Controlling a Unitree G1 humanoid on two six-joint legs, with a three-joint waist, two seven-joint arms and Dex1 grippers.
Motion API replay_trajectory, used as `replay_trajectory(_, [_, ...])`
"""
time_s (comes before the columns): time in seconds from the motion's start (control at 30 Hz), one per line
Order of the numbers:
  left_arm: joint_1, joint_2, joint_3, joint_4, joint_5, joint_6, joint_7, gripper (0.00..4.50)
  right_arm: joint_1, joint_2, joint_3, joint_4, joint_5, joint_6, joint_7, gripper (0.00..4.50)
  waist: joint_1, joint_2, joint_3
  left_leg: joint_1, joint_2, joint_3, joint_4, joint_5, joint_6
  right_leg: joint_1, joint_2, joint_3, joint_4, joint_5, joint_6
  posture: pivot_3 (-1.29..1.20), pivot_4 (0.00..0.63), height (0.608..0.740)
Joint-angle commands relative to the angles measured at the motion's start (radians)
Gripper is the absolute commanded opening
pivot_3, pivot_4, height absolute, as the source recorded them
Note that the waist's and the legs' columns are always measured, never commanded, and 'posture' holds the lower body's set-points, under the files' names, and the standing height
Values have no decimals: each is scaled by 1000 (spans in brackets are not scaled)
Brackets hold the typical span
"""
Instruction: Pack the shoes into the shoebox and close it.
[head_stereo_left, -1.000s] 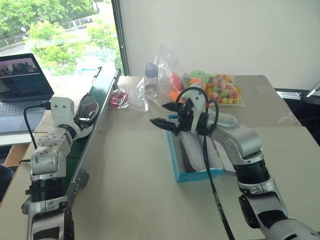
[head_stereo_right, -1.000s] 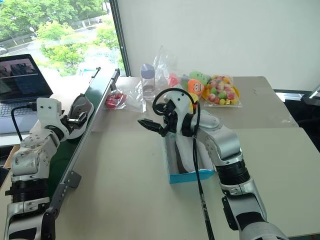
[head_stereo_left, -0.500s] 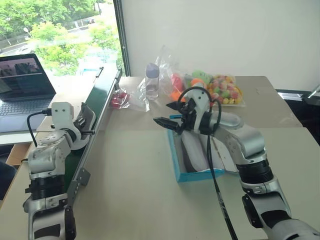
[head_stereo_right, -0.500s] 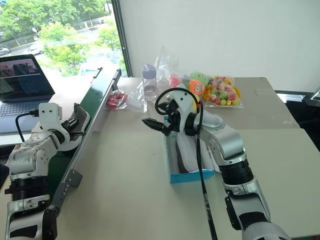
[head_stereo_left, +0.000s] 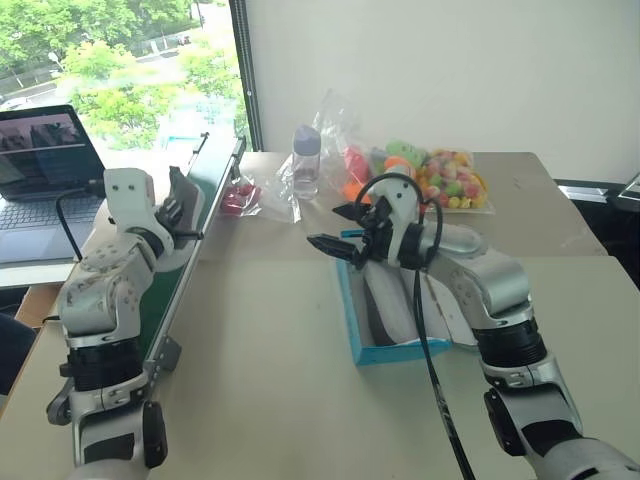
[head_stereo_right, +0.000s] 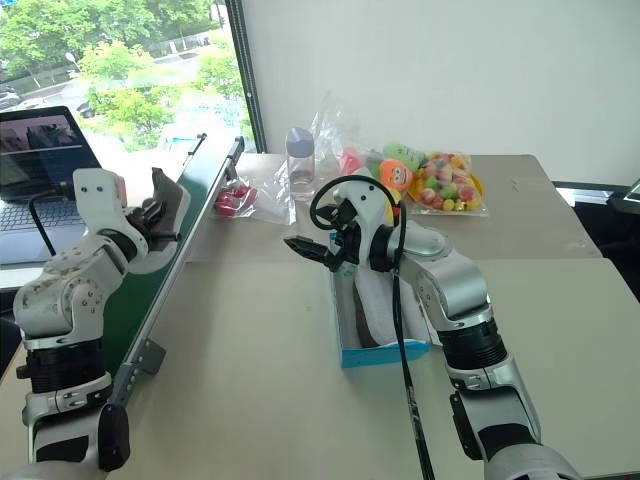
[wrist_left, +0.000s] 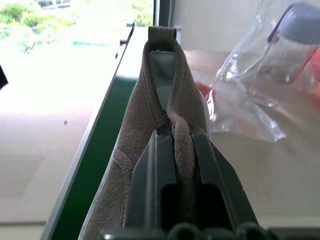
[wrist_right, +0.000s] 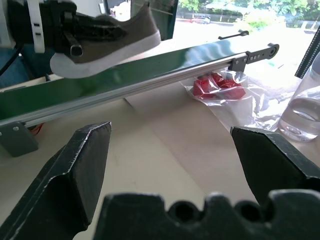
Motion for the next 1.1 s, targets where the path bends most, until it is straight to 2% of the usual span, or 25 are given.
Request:
replay_trajectory(0.03, [-85,-34,-37,-95,-46,-4,-12,39,-30,33,-66,-17,46,18,-27,4500,0,0,0,0,0,0,0,0,0,0,0,0,0,0,0,0,150,740])
replay_trajectory(0.2, [-127,-118,-102,-166,-101,27,-17,39,-115,162,-295,46,243,173,-193,4500,1,0,0,-1,0,0,0,0,0,0,1,1,0,0,0,0,150,740])
replay_trajectory(0.3, [-182,-222,-179,-201,-138,53,-1,39,-189,238,-461,113,378,231,-347,4500,4,0,0,-1,0,-1,0,0,0,0,1,1,0,0,0,0,150,740])
replay_trajectory(0.37, [-204,-266,-212,-210,-151,65,1,39,-215,259,-516,135,422,247,-406,4500,8,0,0,-2,0,-1,0,0,0,0,1,1,0,0,0,0,150,740])
replay_trajectory(0.57, [-256,-320,-258,-183,-157,51,-1,39,-237,285,-595,173,523,283,-528,4500,-7,0,0,-2,0,0,0,0,2,0,3,3,0,0,0,0,150,740])
replay_trajectory(0.7, [-314,-348,-291,-126,-154,18,-29,39,-232,276,-588,163,541,293,-552,4500,-8,0,0,-1,0,0,0,0,1,0,5,3,0,0,0,0,150,740])
replay_trajectory(0.93, [-328,-394,-313,-98,-154,-5,-32,39,-228,262,-585,159,563,275,-581,4500,-9,0,0,-2,0,0,0,0,2,0,5,3,-1,0,1,0,150,740])
replay_trajectory(1.03, [-325,-397,-323,-95,-149,-7,-37,0,-228,260,-586,159,565,263,-585,3795,-8,0,0,-2,0,0,0,0,2,0,5,3,-1,0,2,0,150,740])
replay_trajectory(1.1, [-319,-394,-325,-98,-152,-1,-40,0,-230,258,-585,163,568,256,-585,3133,-9,0,0,-2,0,0,0,0,2,0,5,3,-1,0,2,0,150,740])
